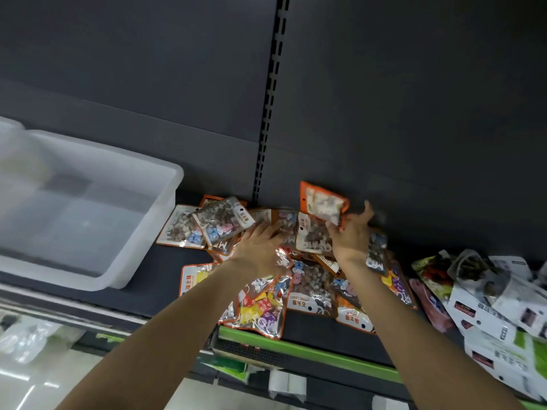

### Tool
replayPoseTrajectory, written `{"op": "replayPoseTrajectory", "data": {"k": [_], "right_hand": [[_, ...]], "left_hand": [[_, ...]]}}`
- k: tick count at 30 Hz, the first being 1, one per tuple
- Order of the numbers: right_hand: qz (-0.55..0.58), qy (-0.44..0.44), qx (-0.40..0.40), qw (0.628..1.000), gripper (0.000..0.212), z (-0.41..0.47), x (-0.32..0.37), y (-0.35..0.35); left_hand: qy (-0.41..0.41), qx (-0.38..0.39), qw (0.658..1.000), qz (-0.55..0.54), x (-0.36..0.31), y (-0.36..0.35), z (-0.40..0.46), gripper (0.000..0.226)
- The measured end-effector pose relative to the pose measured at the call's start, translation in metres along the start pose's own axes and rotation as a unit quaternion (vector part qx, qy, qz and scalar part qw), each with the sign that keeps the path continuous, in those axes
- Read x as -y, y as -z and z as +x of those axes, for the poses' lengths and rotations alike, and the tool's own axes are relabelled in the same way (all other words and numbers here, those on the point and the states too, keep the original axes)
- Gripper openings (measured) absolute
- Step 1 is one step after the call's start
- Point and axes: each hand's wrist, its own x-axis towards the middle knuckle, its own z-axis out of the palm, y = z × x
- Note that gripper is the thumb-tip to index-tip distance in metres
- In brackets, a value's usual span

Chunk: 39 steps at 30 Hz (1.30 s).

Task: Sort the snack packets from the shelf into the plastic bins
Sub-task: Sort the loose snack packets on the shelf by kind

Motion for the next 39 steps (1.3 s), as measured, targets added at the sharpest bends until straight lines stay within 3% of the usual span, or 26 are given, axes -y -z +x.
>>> {"op": "replayPoseTrajectory", "data": {"k": [4, 6, 8, 10, 12, 14, 17, 19, 22, 23, 25, 27, 30, 34, 37, 39], "right_hand": [[-0.149, 0.072, 0.107, 0.98, 0.032, -0.003, 0.004, -0.001], [-0.173, 0.114, 0.118, 0.971, 0.031, -0.01, 0.01, -0.006], [-0.152, 0.154, 0.182, 0.959, 0.04, -0.017, 0.017, -0.013], [-0.109, 0.19, 0.254, 0.942, 0.049, -0.022, 0.021, -0.019], [-0.1, 0.202, 0.225, 0.948, 0.051, -0.023, 0.019, -0.02], [-0.111, 0.182, 0.2, 0.956, 0.055, -0.021, 0.012, -0.017], [-0.16, 0.151, 0.277, 0.935, 0.059, -0.023, -0.002, -0.016], [-0.173, 0.148, 0.302, 0.926, 0.058, -0.027, -0.002, -0.019], [-0.208, 0.175, 0.274, 0.922, 0.063, -0.031, 0.003, -0.023], [-0.233, 0.182, 0.267, 0.917, 0.065, -0.031, 0.004, -0.025], [-0.267, 0.18, 0.267, 0.908, 0.069, -0.032, 0.007, -0.029], [-0.288, 0.165, 0.272, 0.904, 0.073, -0.031, 0.008, -0.035], [-0.326, 0.168, 0.23, 0.901, 0.082, -0.028, 0.005, -0.044], [-0.353, 0.207, 0.194, 0.892, 0.082, -0.025, 0.002, -0.046], [-0.357, 0.229, 0.151, 0.893, 0.056, -0.023, 0.013, -0.037], [-0.312, 0.212, 0.139, 0.916, 0.042, -0.023, 0.029, -0.032]], "left_hand": [[-0.034, 0.034, 0.999, -0.007, 0.014, 0.002, -0.002, 0.096], [-0.035, 0.026, 0.999, -0.017, 0.019, 0.003, -0.007, 0.093], [-0.019, 0.008, 0.998, -0.058, 0.021, 0.004, -0.016, 0.084], [0.008, -0.047, 0.989, -0.138, 0.022, 0.007, -0.025, 0.065], [0.033, -0.132, 0.969, -0.207, 0.025, 0.015, -0.036, 0.042], [0.042, -0.221, 0.949, -0.22, 0.032, 0.021, -0.044, 0.03], [0.056, -0.288, 0.934, -0.206, 0.039, 0.034, -0.048, 0.017], [0.094, -0.327, 0.905, -0.255, 0.041, 0.047, -0.05, 0.015], [0.198, -0.387, 0.813, -0.388, 0.053, 0.059, -0.05, 0.017], [0.229, -0.386, 0.8, -0.399, 0.06, 0.057, -0.049, 0.019], [0.271, -0.326, 0.825, -0.374, 0.073, 0.048, -0.047, 0.025], [0.279, -0.234, 0.893, -0.264, 0.08, 0.032, -0.046, 0.045], [0.197, -0.178, 0.959, -0.1, 0.071, 0.017, -0.047, 0.069], [0.052, -0.058, 0.995, -0.066, 0.045, 0.007, -0.037, 0.083], [0.042, 0.001, 0.999, -0.003, 0.043, 0.0, -0.03, 0.093], [0.053, -0.001, 0.998, 0.018, 0.048, -0.001, -0.03, 0.099]]}}
